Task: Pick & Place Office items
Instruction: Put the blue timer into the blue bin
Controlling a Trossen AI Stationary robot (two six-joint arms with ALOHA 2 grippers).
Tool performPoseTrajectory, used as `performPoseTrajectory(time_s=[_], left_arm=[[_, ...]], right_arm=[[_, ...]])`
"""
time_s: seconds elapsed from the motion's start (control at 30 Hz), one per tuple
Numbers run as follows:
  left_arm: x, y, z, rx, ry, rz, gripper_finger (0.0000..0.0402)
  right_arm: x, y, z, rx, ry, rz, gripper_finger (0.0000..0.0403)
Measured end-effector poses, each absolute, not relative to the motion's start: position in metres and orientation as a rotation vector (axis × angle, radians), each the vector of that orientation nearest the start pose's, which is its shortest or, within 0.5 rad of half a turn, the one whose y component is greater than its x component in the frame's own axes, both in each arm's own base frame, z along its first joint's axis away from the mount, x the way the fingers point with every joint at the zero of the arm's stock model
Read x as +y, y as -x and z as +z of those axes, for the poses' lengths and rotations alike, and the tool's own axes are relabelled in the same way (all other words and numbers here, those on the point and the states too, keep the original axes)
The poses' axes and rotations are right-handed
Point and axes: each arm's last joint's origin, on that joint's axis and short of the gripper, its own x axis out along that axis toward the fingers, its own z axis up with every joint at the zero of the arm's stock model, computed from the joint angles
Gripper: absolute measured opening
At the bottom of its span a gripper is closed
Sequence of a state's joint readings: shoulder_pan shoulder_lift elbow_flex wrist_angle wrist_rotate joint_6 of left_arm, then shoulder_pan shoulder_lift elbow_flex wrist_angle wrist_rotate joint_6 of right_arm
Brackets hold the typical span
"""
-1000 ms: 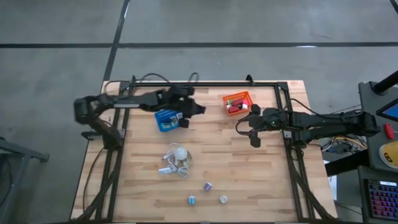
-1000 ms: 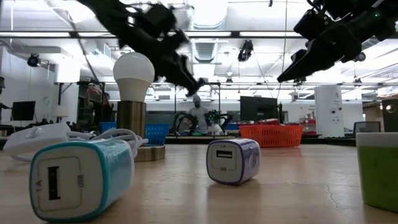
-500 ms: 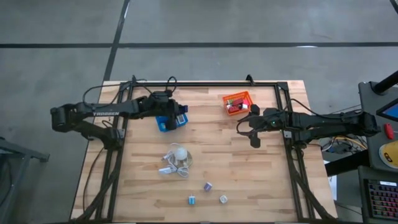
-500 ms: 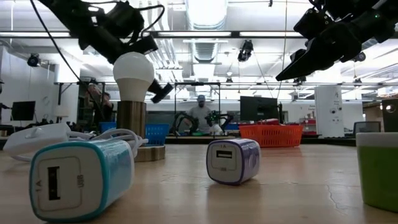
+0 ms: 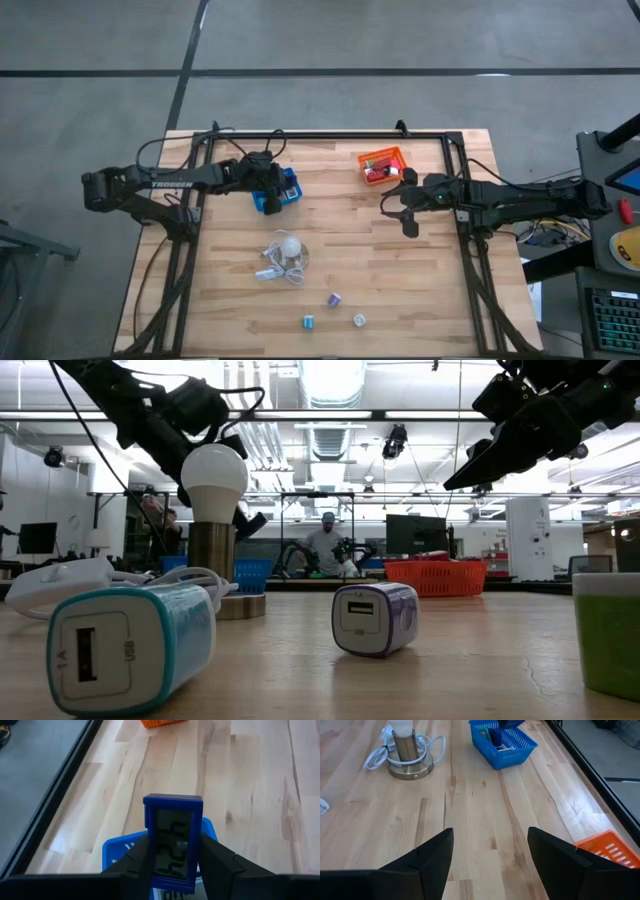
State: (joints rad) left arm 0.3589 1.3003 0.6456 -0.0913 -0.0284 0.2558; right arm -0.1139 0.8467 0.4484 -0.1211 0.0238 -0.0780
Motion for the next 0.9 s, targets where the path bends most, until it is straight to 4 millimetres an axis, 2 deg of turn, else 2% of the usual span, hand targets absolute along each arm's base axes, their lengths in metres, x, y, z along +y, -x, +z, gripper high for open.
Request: performPoseTrajectory(time_s=[0.63, 0.9], left_arm=[[0.092, -0.232, 0.162, 1.036, -0.011, 0.277, 0.0121], [0.092, -0.233, 0.158, 1.056, -0.007, 0.274, 0.0121]], right_arm=[[-0.021, -0.175, 0.206, 0.547, 0.052, -0.113, 0.0249], [-0.021, -0.175, 0.206, 0.546, 0.047, -0.114, 0.0249]])
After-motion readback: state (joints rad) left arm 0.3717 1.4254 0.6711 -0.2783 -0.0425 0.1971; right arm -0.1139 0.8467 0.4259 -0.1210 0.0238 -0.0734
